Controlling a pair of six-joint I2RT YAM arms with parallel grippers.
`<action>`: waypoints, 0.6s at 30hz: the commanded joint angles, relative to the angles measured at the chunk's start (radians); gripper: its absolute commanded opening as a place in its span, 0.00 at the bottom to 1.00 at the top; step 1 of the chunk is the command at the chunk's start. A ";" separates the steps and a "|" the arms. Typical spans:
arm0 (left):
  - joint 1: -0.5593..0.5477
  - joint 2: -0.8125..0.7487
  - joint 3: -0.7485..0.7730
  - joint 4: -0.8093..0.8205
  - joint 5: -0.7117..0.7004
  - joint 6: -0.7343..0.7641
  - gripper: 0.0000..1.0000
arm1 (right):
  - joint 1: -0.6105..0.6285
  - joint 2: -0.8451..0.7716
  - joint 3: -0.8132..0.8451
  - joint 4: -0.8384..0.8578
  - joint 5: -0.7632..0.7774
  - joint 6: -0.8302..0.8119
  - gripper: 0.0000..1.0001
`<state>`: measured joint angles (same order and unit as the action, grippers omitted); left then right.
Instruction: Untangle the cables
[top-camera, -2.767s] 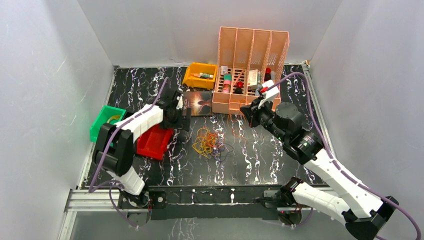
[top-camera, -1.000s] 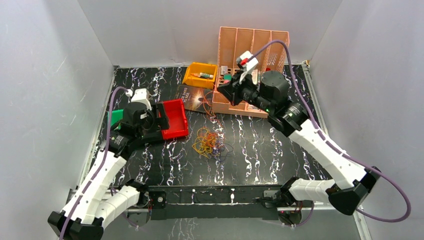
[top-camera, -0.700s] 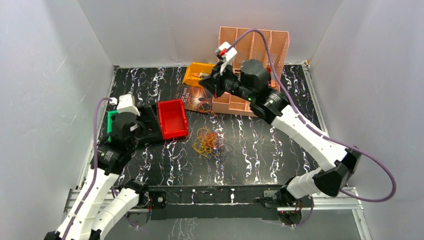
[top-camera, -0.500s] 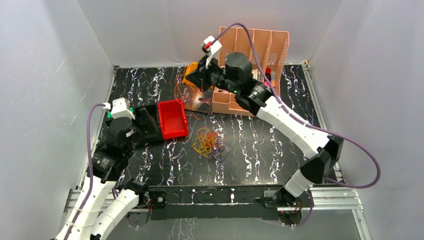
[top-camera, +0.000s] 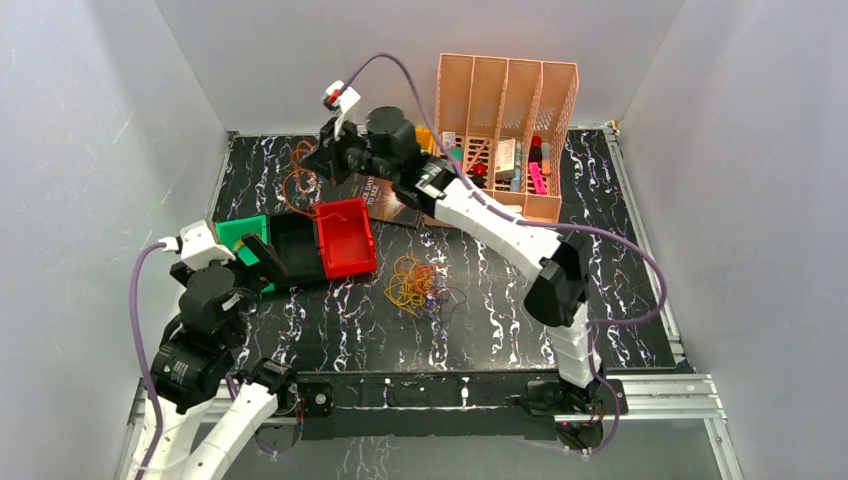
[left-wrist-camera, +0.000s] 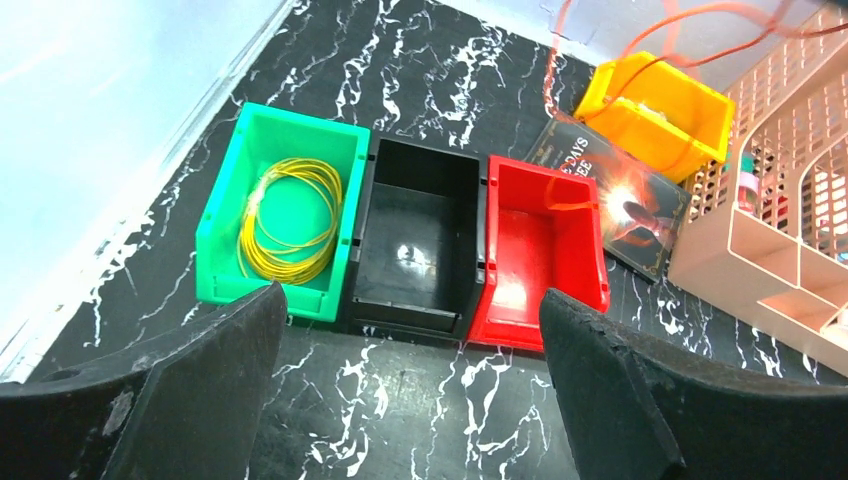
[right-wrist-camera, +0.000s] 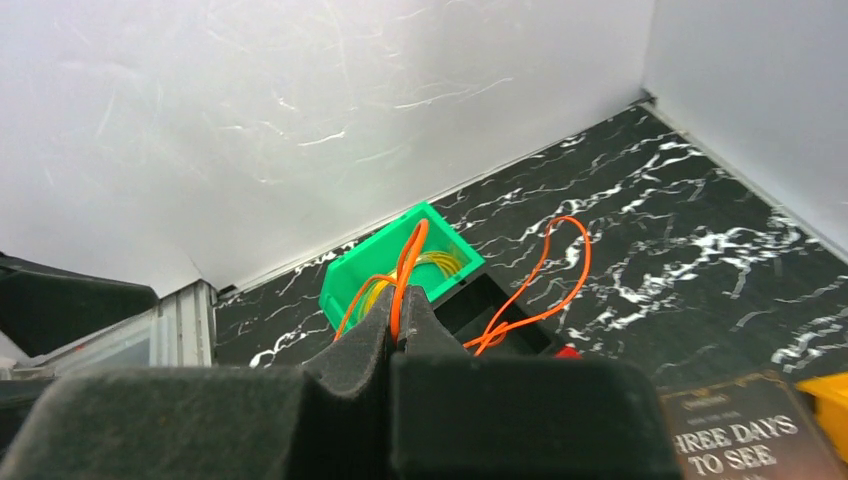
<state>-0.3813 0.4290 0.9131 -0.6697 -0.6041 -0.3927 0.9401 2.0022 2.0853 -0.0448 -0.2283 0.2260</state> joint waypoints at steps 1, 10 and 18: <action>0.005 -0.026 0.058 -0.056 -0.066 0.027 0.98 | 0.043 0.081 0.117 0.076 -0.010 0.034 0.00; 0.005 -0.058 0.079 -0.110 -0.060 0.015 0.98 | 0.082 0.242 0.155 0.172 0.017 0.068 0.00; 0.005 -0.057 0.062 -0.121 -0.037 -0.017 0.98 | 0.081 0.323 0.142 0.236 0.067 0.070 0.00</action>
<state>-0.3813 0.3706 0.9646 -0.7753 -0.6434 -0.3943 1.0271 2.3119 2.1841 0.0822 -0.2005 0.2916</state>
